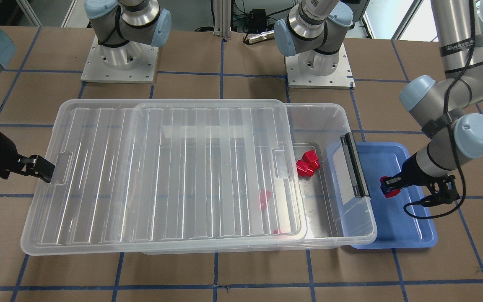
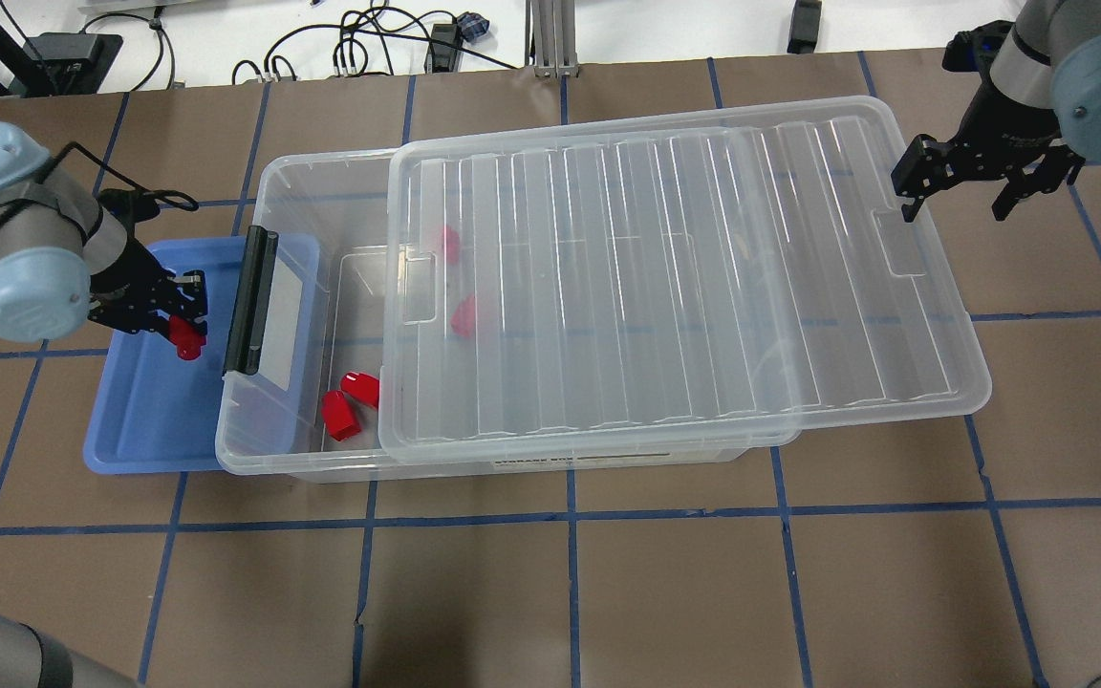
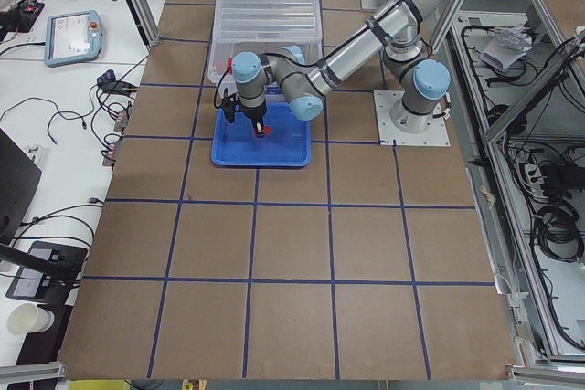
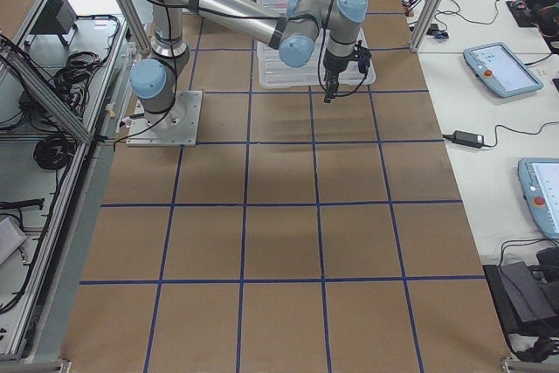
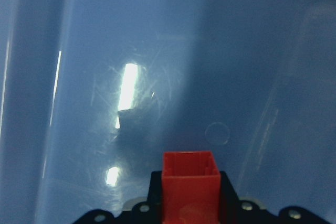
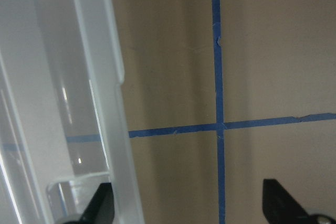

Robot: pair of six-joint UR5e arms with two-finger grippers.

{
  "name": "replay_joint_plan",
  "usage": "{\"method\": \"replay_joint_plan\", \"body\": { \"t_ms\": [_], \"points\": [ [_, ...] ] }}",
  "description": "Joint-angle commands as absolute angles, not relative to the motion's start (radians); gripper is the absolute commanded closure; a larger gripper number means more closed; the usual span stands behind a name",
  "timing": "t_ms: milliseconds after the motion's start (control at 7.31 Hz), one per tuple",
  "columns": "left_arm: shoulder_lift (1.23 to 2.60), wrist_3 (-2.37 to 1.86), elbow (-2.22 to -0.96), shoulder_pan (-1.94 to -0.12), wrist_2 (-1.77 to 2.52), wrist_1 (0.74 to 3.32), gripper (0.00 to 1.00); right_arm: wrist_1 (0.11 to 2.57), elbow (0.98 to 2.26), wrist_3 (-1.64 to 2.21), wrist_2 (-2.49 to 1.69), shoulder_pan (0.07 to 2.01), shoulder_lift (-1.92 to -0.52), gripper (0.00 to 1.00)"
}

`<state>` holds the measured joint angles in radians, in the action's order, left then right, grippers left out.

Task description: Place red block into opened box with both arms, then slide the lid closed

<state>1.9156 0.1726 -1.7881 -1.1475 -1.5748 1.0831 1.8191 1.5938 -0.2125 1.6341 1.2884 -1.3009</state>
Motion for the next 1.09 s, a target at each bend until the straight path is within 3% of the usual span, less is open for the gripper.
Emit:
{"method": "replay_joint_plan", "body": {
  "t_ms": [0, 137, 410, 957],
  "points": [
    [1.878, 0.097, -1.473, -1.223, -1.575, 1.505, 0.85, 1.824, 1.594, -0.268, 1.634, 1.255, -1.301, 0.0],
    [1.847, 0.056, -1.404, -1.338, -1.589, 1.576, 0.85, 1.824, 1.592, -0.278, 1.634, 1.247, -1.301, 0.0],
    [1.807, -0.05, -1.425, -1.474, -1.583, 1.566, 0.85, 1.825, 1.592, -0.31, 1.634, 1.233, -1.301, 0.0],
    [1.848, -0.084, -1.601, -1.568, -1.585, 1.264, 0.85, 1.859, 1.595, -0.33, 1.669, 1.229, -1.301, 0.0]
  ]
}}
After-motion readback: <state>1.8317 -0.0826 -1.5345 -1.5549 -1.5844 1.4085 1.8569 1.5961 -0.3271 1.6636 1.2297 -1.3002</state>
